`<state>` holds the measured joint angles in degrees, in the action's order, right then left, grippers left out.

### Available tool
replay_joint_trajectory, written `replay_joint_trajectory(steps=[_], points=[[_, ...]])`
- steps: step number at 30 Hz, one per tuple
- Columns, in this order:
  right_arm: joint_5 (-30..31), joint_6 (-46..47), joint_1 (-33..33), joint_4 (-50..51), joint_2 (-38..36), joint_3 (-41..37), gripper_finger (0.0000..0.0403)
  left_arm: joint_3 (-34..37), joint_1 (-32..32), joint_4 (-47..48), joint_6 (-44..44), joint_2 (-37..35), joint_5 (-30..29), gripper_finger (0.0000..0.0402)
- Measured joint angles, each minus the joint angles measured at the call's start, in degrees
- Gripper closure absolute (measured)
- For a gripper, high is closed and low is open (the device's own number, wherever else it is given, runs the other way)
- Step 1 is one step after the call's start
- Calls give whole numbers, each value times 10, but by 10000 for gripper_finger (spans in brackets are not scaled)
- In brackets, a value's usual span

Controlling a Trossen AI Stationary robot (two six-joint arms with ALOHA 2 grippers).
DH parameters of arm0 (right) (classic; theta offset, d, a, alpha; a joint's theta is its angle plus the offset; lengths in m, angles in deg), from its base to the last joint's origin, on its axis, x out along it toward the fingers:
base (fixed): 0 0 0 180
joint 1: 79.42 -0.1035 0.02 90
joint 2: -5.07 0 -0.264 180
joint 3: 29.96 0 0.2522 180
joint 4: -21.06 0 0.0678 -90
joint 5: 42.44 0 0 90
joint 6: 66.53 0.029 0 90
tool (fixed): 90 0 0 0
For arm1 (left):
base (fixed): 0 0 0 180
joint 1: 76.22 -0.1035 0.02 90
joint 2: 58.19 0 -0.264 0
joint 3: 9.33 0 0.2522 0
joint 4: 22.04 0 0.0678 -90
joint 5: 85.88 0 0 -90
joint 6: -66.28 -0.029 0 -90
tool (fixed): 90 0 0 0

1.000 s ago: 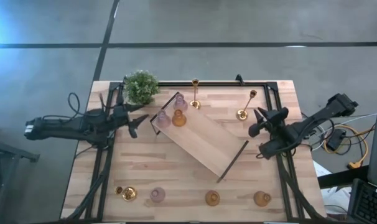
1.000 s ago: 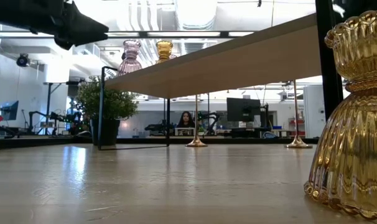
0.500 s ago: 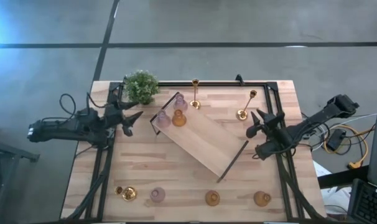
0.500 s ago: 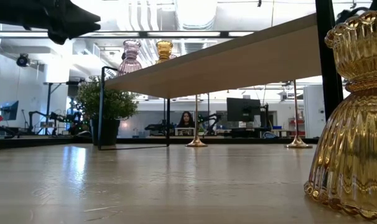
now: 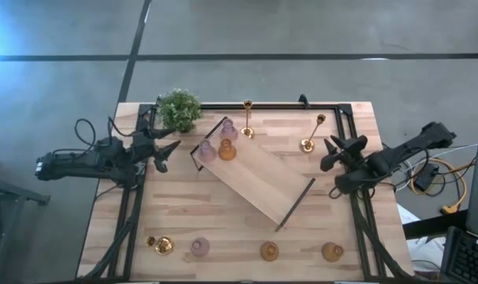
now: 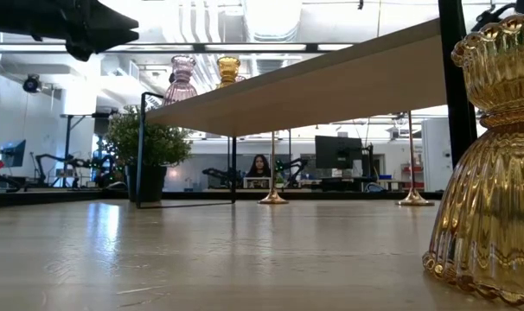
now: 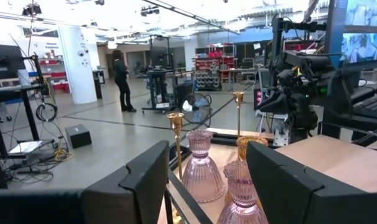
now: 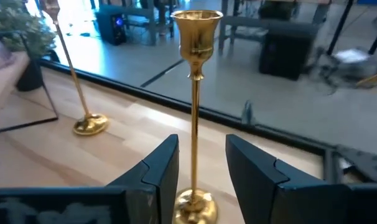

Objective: Pick & Place candle stick holders
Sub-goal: Put the top right gold candle holder on the shelf

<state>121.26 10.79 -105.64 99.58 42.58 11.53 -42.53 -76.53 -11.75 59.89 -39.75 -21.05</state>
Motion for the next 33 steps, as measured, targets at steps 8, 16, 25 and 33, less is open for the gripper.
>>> replay_joint_trajectory(steps=[8, 16, 25, 33], points=[[-37, -217, 0, -132, -92, 0, 276, 0, 0, 0, 0, 0, 0, 182], [-82, -301, 1, -175, -148, -2, 288, 0, 0, 0, -7, 0, 0, 182], [-147, -431, 61, -260, -142, 8, 296, 0, 0, 0, -10, 0, 0, 182], [-237, -462, 189, -262, -134, 9, 296, 0, 0, 0, -11, 0, 0, 182]])
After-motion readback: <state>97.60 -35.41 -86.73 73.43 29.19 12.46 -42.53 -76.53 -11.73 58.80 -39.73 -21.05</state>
